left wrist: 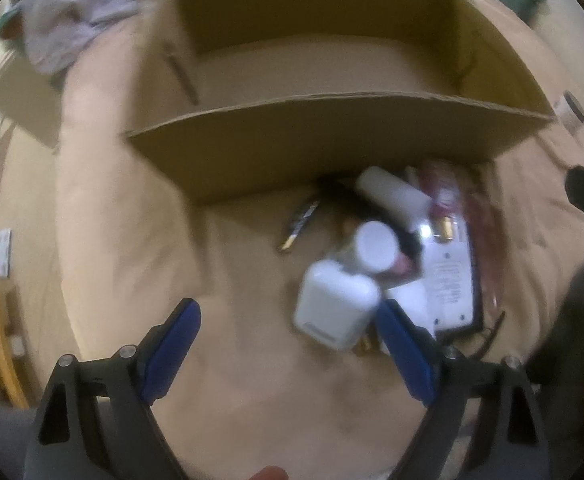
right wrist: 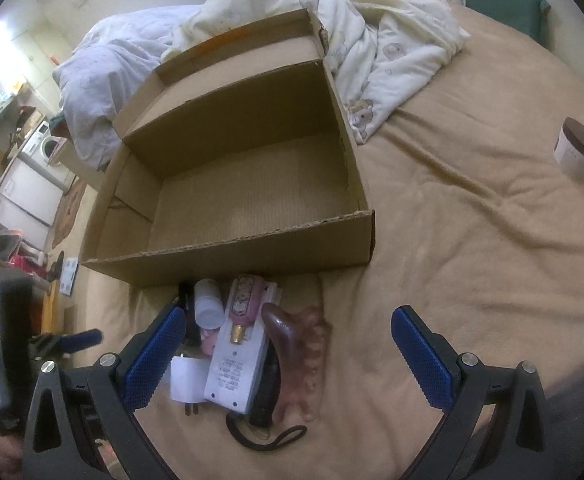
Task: Organize rigid objects
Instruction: 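Grasp the white earbud case with the left tool while the right tool grasps the pink comb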
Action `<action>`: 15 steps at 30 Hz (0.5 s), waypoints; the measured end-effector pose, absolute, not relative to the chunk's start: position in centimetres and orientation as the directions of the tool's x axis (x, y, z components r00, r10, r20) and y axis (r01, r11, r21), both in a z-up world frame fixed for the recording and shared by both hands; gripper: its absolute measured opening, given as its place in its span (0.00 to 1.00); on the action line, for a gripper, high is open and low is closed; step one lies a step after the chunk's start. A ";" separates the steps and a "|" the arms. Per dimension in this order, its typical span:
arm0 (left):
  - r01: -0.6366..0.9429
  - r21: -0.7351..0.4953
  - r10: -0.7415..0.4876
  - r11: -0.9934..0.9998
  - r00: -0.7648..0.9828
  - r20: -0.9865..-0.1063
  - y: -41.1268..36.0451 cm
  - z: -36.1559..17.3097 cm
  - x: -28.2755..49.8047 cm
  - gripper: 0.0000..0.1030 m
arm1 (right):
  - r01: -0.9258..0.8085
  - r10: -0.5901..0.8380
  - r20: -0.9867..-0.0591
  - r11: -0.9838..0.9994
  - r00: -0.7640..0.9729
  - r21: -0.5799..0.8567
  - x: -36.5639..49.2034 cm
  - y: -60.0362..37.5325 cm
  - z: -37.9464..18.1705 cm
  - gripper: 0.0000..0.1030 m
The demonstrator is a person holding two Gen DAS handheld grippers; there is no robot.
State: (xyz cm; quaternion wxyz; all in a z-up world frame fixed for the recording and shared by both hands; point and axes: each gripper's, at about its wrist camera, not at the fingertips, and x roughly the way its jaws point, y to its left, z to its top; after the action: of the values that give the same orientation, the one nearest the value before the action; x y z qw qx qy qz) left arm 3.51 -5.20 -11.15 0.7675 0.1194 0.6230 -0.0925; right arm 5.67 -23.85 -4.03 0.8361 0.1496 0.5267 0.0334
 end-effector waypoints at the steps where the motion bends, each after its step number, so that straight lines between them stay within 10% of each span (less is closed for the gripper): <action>1: 0.305 0.091 0.024 0.948 0.219 -0.975 -5.6 -11.4 3.7 0.83 | 0.102 0.215 -0.871 0.953 0.441 0.286 5.7 -23.8 -4.0 1.00; 9: 0.349 0.068 0.025 0.935 0.125 -0.992 -6.7 -14.5 6.3 0.34 | 0.109 0.223 -0.872 0.949 0.436 0.297 5.7 -24.1 -4.0 1.00; 15: 0.313 0.026 -0.016 0.949 0.130 -0.991 -6.6 -13.1 6.4 0.34 | 0.120 0.236 -0.874 0.942 0.426 0.313 5.8 -24.5 -4.2 1.00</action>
State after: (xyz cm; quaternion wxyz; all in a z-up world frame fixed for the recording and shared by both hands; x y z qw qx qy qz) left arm 6.42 -6.64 -13.11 0.7429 0.1145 0.6502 -0.1107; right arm 5.81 -24.51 -4.19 0.8278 0.1663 0.5346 0.0349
